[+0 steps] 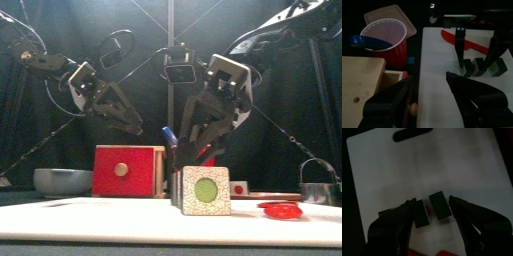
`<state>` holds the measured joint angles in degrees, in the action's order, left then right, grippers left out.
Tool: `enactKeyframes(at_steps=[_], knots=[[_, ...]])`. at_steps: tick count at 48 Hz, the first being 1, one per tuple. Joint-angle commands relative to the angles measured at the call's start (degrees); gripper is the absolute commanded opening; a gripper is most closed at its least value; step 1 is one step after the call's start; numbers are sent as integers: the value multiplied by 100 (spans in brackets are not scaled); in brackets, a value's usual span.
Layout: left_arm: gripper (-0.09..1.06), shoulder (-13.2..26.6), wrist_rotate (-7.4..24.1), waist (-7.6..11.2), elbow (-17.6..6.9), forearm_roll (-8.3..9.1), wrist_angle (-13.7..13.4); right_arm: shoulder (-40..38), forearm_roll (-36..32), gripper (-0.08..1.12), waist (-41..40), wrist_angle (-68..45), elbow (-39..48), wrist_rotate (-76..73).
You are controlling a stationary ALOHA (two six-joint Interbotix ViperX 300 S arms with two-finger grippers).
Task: Place sushi on board then cut the sushi with the knife then place the pieces on the plate
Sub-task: Place the 4 sushi pieces on the plate
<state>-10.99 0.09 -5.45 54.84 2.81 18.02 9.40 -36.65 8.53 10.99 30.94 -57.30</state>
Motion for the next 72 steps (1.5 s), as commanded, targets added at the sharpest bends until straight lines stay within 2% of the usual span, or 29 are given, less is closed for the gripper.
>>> enactKeyframes(at_steps=[1, 23, 60, 67, 72], knots=[[90, -18, 9, 9, -62, 9, 53, -220, -44, 88, -176, -9, -35, 9], [90, -18, 9, -9, -9, 9, 53, -554, -70, 87, -290, -44, 193, 9], [90, -18, 0, -44, 26, -9, 53, -149, -35, 87, -255, -220, 158, 9], [90, -18, 0, -44, 26, 9, 53, -97, -53, 86, -255, -220, 149, 9], [90, -18, 0, -53, 35, -9, 53, -88, -70, 80, -264, -202, 141, 9]])
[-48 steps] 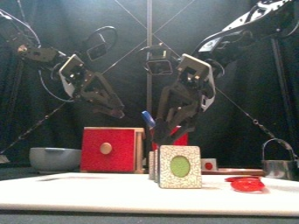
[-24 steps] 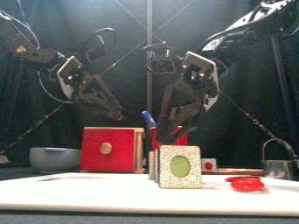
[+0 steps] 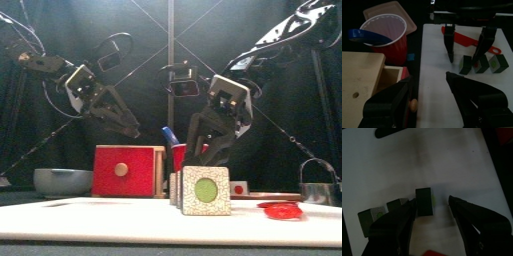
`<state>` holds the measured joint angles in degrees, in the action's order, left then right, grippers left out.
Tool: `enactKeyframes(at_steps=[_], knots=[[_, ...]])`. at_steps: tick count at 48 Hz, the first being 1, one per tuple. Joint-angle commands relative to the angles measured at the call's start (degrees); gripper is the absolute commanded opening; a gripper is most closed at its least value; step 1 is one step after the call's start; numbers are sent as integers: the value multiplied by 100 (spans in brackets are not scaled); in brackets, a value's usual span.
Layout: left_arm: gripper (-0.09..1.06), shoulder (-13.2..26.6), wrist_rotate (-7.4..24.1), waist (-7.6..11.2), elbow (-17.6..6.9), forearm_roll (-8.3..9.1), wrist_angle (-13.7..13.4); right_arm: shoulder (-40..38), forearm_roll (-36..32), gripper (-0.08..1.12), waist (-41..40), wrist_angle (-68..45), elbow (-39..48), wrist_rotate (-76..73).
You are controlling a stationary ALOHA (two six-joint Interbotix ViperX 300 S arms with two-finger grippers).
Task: Place sushi on board then cut the sushi with the knife then place the pieces on the plate
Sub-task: Place the 4 sushi pieces on the plate
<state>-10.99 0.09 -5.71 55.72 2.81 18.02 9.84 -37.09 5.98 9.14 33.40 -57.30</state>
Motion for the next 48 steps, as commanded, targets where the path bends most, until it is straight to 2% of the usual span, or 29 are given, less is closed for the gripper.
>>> enactKeyframes(at_steps=[1, 8, 14, 23, 28, 39, 48], knots=[[90, -18, 0, -26, -44, 9, 53, -141, -35, 78, -9, -18, -105, 9], [90, -18, 0, -44, -35, 9, 53, -167, 18, 64, -26, 26, -105, 0], [90, -18, 0, -44, -35, -9, 35, -439, 88, 63, -18, 439, 0, 0], [90, -18, 9, -44, -35, -9, 26, -1617, 308, 63, -26, 1898, 650, 0], [90, -18, 9, -53, -35, -9, 26, -2338, 422, 63, -123, 2320, 1099, 18], [90, -9, 9, -70, -26, -9, 26, -3621, 167, 63, -1310, 2417, 1969, 35], [90, -18, 18, -88, -18, -9, 18, -3771, -492, 63, -2461, 1626, 2364, 18]])
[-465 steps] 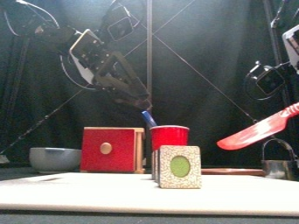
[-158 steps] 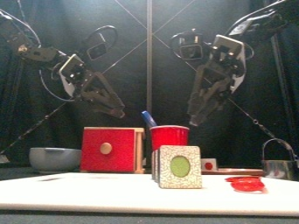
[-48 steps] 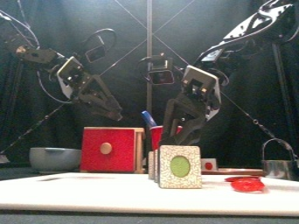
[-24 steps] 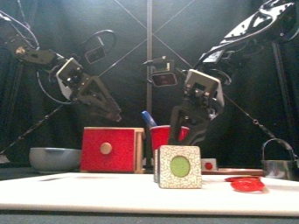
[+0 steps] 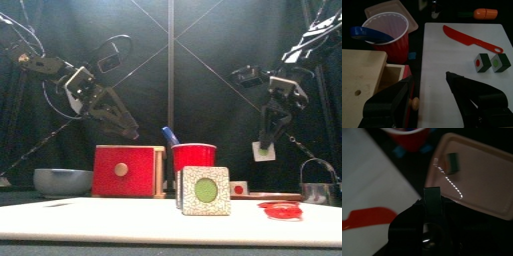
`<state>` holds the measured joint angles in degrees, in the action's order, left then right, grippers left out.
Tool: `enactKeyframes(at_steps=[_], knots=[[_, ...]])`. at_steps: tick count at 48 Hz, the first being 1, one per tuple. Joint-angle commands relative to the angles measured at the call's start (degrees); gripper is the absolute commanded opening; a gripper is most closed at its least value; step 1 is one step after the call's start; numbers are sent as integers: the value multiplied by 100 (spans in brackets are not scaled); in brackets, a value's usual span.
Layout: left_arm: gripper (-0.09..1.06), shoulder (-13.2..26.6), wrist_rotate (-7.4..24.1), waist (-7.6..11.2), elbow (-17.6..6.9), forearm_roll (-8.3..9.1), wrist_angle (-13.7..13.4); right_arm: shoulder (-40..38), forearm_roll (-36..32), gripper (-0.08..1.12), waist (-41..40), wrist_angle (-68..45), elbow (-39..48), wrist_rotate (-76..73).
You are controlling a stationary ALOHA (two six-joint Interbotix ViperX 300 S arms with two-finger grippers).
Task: Place sushi on board then cut the sushi with the knife then place the pieces on the plate
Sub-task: Place the 4 sushi pieces on the plate
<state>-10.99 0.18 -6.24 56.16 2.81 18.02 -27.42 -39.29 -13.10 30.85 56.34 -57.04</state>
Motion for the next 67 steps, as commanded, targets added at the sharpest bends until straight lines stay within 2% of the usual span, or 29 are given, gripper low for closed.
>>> enactKeyframes(at_steps=[1, 8, 16, 30, 39, 51, 58, 62, 67], knots=[[90, -18, 9, -44, -62, 9, 26, -9, -325, 63, -659, -703, 97, -9], [90, -18, 9, -53, -62, 9, 26, 448, -431, 63, -1441, -1608, 158, 0], [90, -18, 9, -62, -44, 9, 18, 1090, -589, 63, -1986, -2101, 35, 9], [90, -18, 0, -105, 9, 9, 18, 1837, -738, 64, -2039, -2505, -264, 9], [90, -18, 0, -105, 26, 9, 18, 2039, -712, 65, -1995, -2531, -316, 0], [90, -18, -9, -97, 18, -9, 18, 1679, -668, 84, -1802, -2285, -272, -18], [90, -18, -9, -105, 0, -9, 18, 1081, -659, 87, -1415, -1424, -229, -18], [90, -18, -9, -97, -18, 9, 18, 571, -615, 87, -905, -984, -149, -18], [90, -18, 0, -105, -26, 9, 26, 149, -545, 87, -70, -1107, -79, -9]])
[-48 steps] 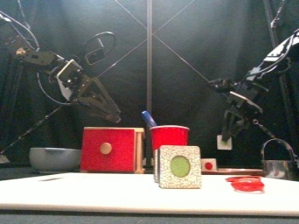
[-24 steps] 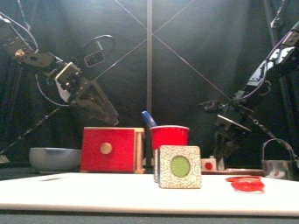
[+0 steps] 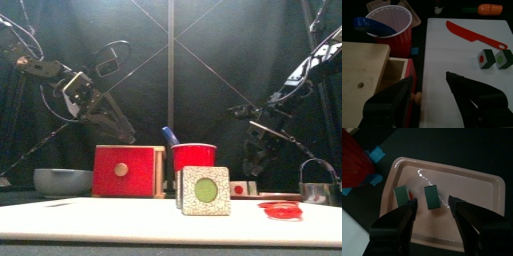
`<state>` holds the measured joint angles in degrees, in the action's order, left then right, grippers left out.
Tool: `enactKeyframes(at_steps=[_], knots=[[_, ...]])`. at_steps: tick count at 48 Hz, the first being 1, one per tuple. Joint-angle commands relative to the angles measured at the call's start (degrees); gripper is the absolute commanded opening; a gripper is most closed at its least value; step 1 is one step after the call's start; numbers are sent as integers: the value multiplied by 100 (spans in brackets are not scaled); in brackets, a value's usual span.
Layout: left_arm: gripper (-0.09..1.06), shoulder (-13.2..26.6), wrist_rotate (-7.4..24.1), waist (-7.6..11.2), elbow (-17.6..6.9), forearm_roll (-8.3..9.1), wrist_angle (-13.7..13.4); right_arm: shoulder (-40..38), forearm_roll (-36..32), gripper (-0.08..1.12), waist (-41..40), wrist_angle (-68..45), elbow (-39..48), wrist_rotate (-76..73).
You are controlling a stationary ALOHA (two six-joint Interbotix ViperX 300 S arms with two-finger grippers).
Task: Place sushi on board then cut the sushi with the knife then place the pieces on the plate
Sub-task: Place the 4 sushi pieces on the plate
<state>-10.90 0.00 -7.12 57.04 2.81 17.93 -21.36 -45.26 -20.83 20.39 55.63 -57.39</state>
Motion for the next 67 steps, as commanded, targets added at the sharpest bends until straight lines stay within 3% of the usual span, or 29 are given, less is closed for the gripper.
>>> enactKeyframes(at_steps=[1, 10, 33, 67], knots=[[90, -26, 18, -9, -123, 9, 35, -492, 70, 87, 976, -202, -18, 26], [90, -26, 26, -26, -167, 9, 62, 44, 79, 87, 2224, -1371, -281, 26], [90, -18, 18, -35, -158, 9, 62, 2408, 35, 86, 3006, -1670, -1969, 9], [90, -26, 9, -35, -123, 9, 26, 2927, 272, 81, 3164, -1679, -2136, 9]])
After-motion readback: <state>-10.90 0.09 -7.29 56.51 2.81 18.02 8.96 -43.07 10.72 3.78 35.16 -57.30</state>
